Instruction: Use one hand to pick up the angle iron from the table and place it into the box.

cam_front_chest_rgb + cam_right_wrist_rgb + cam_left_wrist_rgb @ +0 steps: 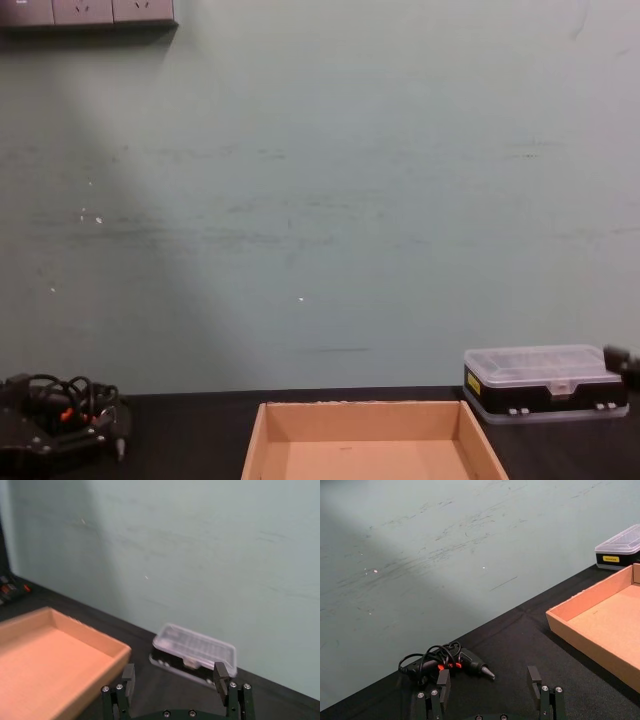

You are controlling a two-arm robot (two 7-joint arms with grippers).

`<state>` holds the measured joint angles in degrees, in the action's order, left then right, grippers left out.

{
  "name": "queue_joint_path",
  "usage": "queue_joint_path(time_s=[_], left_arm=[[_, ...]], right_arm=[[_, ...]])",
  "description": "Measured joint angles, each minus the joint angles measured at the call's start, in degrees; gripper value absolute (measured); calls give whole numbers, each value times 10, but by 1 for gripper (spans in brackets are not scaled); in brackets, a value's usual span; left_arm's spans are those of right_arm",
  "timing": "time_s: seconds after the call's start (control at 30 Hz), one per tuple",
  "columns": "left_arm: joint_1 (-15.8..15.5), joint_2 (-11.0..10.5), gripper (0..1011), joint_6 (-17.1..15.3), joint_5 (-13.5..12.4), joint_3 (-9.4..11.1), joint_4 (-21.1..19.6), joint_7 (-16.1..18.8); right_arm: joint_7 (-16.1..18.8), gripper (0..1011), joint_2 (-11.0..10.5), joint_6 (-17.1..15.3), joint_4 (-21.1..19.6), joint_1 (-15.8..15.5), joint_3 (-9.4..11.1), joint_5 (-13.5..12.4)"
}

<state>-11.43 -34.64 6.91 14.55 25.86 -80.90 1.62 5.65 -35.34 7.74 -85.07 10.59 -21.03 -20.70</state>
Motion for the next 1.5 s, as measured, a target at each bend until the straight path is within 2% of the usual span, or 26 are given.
queue_joint_path(time_s=[0.2,0.37,0.5,0.67,0.7,0.8,0.83,1.03,1.13,1.23,1.47,1.5], left_arm=[[0,0,1000,0,0,0,0,0],[0,0,1000,0,0,0,0,0],[0,0,1000,0,0,0,0,0],[0,0,1000,0,0,0,0,0],[0,0,1000,0,0,0,0,0],[0,0,1000,0,0,0,0,0],[0,0,1000,0,0,0,0,0],[0,0,1000,0,0,0,0,0],[0,0,1000,0,0,0,0,0],[0,0,1000,0,0,0,0,0],[0,0,1000,0,0,0,0,0],[0,0,1000,0,0,0,0,0]], right_arm=[[68,1000,-26,-19,-48,-14,29,-59],[112,1000,-52,-46,-90,-25,47,-90],[145,1000,-68,-66,-118,-32,59,-112],[196,1000,-92,-80,-144,-32,63,-122],[218,1000,-101,-84,-150,-30,62,-123],[251,1000,-113,-89,-154,-25,54,-123],[274,1000,-120,-95,-155,-21,47,-121],[341,1000,-142,-109,-154,-7,13,-115],[360,1000,-147,-113,-154,-2,0,-113],[389,1000,-154,-118,-153,9,-26,-106],[424,1000,-162,-127,-153,25,-65,-95],[424,1000,-162,-127,-153,25,-65,-95]])
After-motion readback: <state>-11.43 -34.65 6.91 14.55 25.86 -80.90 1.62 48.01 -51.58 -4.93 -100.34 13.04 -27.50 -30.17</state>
